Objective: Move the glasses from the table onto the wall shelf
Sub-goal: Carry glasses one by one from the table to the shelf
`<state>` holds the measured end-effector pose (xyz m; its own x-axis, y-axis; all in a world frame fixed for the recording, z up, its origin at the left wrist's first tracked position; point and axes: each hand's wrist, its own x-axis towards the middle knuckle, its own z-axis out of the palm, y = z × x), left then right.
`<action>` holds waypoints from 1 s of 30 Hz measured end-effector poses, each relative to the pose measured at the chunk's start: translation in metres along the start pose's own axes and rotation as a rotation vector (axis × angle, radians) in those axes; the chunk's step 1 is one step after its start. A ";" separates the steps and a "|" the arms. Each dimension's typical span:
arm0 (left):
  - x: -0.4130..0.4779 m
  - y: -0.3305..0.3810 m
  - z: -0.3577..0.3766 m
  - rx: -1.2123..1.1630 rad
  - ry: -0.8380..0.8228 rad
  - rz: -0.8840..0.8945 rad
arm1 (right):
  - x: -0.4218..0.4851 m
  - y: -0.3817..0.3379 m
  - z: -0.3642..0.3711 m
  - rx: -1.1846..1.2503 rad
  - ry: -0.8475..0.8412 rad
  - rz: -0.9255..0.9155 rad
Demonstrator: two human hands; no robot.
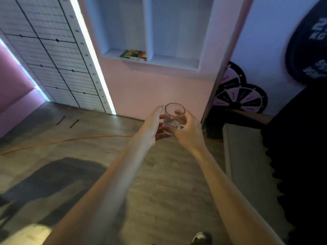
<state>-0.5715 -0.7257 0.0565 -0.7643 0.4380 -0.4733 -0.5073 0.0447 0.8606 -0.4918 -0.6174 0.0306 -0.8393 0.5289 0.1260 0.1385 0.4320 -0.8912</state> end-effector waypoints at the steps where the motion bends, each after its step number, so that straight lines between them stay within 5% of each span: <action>1: 0.001 0.006 -0.018 -0.014 0.025 0.010 | 0.007 -0.008 0.016 0.002 -0.037 -0.009; 19: 0.141 0.114 -0.211 -0.232 0.460 0.099 | 0.207 -0.079 0.237 0.042 -0.457 -0.196; 30: 0.261 0.215 -0.251 -0.256 0.467 0.163 | 0.368 -0.110 0.290 0.046 -0.484 -0.273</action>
<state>-0.9802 -0.8268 0.0705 -0.9066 -0.0264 -0.4213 -0.4039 -0.2355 0.8840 -0.9684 -0.6815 0.0488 -0.9887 0.0012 0.1502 -0.1321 0.4686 -0.8735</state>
